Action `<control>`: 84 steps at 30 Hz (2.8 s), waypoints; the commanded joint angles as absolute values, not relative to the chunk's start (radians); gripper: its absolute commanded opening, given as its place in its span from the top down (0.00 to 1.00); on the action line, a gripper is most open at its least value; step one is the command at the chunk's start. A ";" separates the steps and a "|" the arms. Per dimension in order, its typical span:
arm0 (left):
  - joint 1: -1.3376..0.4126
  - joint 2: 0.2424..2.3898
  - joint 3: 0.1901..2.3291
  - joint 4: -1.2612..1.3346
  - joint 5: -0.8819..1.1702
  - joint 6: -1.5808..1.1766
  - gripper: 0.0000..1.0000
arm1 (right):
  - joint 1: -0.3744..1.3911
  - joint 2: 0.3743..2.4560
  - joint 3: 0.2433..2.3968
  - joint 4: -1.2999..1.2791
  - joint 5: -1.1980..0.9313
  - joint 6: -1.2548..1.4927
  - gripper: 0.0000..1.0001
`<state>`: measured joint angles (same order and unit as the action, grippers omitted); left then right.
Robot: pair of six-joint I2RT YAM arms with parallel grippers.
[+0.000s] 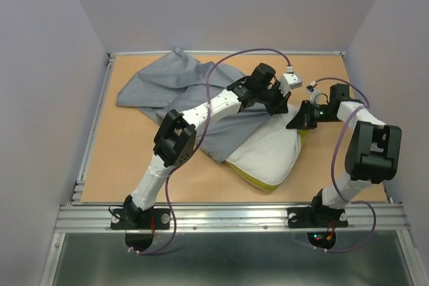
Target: Put the pillow into the pillowcase
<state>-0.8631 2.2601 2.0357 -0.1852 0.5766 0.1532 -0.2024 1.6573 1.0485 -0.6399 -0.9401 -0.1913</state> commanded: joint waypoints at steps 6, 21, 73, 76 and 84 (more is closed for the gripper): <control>-1.040 2.324 2.244 -0.138 0.874 0.146 1.00 | -0.157 1.660 1.072 -0.221 -1.106 0.219 0.99; -0.668 1.843 1.732 -0.212 0.562 0.167 0.25 | -0.164 1.625 1.152 -0.397 -0.587 -0.074 0.25; -0.143 0.874 0.873 -0.144 0.491 0.117 0.03 | 0.894 1.529 1.209 -0.638 0.118 -0.233 0.03; -0.143 0.874 0.854 -0.132 0.488 0.106 0.02 | 0.903 1.517 1.102 -0.637 0.130 -0.207 0.02; -0.143 0.858 0.796 -0.126 0.477 0.132 0.02 | 0.908 1.666 1.025 -0.520 0.216 -0.229 0.09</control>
<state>-0.1486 0.8829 0.8165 -0.1635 0.4770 0.1040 0.9058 1.6230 1.0309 -0.5644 0.1848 -0.2333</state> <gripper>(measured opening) 0.979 0.935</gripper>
